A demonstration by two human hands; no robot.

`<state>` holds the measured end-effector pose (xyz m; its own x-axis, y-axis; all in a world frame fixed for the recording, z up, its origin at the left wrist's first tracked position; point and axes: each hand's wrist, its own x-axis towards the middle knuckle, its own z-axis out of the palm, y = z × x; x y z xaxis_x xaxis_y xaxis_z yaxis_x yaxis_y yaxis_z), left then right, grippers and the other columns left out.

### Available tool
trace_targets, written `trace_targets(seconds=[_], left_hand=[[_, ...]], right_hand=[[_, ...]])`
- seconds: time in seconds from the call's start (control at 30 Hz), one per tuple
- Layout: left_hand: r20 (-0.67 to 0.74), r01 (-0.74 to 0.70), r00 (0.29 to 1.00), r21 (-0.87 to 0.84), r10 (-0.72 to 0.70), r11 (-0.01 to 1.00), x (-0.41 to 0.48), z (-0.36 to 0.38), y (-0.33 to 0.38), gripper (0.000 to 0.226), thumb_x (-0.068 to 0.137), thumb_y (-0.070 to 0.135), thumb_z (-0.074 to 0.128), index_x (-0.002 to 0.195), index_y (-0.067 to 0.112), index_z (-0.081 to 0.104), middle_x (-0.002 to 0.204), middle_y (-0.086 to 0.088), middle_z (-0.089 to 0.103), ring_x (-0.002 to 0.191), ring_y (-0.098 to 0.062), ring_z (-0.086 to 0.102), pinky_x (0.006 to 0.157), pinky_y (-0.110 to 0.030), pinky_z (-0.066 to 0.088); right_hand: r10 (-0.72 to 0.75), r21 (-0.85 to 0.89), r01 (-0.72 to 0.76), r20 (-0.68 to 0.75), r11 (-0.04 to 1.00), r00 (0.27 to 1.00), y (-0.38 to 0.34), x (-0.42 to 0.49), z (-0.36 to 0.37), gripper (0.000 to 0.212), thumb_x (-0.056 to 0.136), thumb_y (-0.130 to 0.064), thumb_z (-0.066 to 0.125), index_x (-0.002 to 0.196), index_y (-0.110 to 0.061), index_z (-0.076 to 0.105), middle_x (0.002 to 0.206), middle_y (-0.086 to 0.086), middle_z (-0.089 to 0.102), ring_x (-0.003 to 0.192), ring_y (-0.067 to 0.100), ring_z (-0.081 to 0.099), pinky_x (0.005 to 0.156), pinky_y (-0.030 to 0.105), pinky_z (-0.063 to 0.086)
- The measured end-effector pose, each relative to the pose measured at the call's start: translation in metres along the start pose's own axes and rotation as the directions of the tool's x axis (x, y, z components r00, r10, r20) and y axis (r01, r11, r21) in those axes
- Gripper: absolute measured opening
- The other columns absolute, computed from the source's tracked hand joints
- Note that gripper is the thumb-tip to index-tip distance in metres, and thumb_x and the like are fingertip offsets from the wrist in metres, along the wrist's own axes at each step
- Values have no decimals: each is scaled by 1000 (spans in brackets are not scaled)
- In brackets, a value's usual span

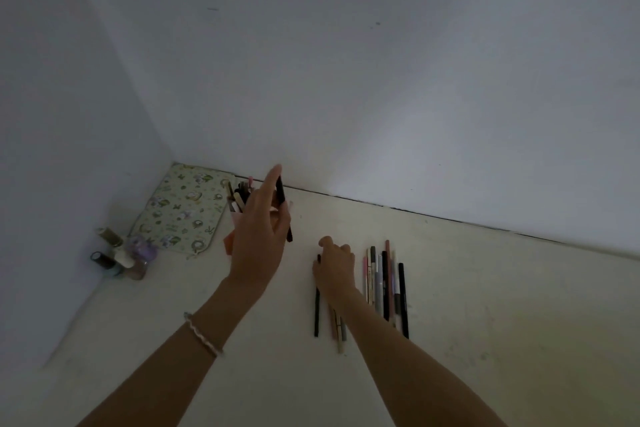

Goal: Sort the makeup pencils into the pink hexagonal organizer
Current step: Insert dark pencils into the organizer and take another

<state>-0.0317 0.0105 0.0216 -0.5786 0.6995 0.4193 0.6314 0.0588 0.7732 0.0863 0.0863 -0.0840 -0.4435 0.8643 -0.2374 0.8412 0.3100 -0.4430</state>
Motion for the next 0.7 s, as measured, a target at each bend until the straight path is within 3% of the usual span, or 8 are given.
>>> trace_targets(seconds=[0.07,0.13,0.23,0.3,0.4,0.53,0.7], left_hand=[[-107,-24,994,23,26,999,12,-10,-6,54,98,14,54,145,31,35,117,-5,62,89,5,57,83,-7,49],[-167,1,986,56,8,998,22,-19,-12,53,97,15,55,145,28,35,114,-5,64,93,-3,59,84,-15,51],[-192,21,981,252,29,967,26,-23,-25,51,94,17,60,141,23,41,106,-4,68,95,-19,62,87,-32,47],[-171,5,982,431,77,902,23,-19,-35,51,88,18,67,136,19,49,106,-5,69,105,-22,56,93,-35,40],[-110,-46,986,556,127,830,12,-12,-49,46,85,18,72,128,17,58,107,-6,69,115,-23,52,96,-37,37],[20,-169,976,693,216,701,3,-7,-66,21,87,20,66,108,19,69,128,-8,62,127,-30,51,101,-43,37],[-99,-157,959,594,265,789,9,-17,-63,31,90,19,45,111,15,67,127,-9,61,127,-27,45,101,-41,36]], right_hand=[[24,163,-24,-2,986,1000,-6,3,-3,39,90,-4,51,128,-10,48,102,13,65,104,27,51,92,37,44],[31,376,-21,-20,926,999,-14,8,-16,36,89,-5,57,125,-7,51,93,10,65,89,21,58,83,34,52],[27,555,74,-173,829,985,-33,17,-48,25,86,-4,59,110,-12,58,81,2,60,67,11,53,63,22,45],[27,592,172,-312,788,950,-44,20,-68,23,85,-3,58,104,-15,60,87,3,60,70,10,53,65,19,44],[-6,598,319,-465,735,885,-61,18,-87,24,86,-1,57,106,-13,60,96,1,59,78,5,55,72,12,45],[-45,598,435,-554,674,832,-76,10,-93,25,89,-2,56,103,-22,57,105,-1,60,82,3,60,73,9,46],[-73,599,445,-542,666,837,-86,7,-78,19,91,-4,56,106,-14,60,102,1,63,88,10,62,79,14,50]])
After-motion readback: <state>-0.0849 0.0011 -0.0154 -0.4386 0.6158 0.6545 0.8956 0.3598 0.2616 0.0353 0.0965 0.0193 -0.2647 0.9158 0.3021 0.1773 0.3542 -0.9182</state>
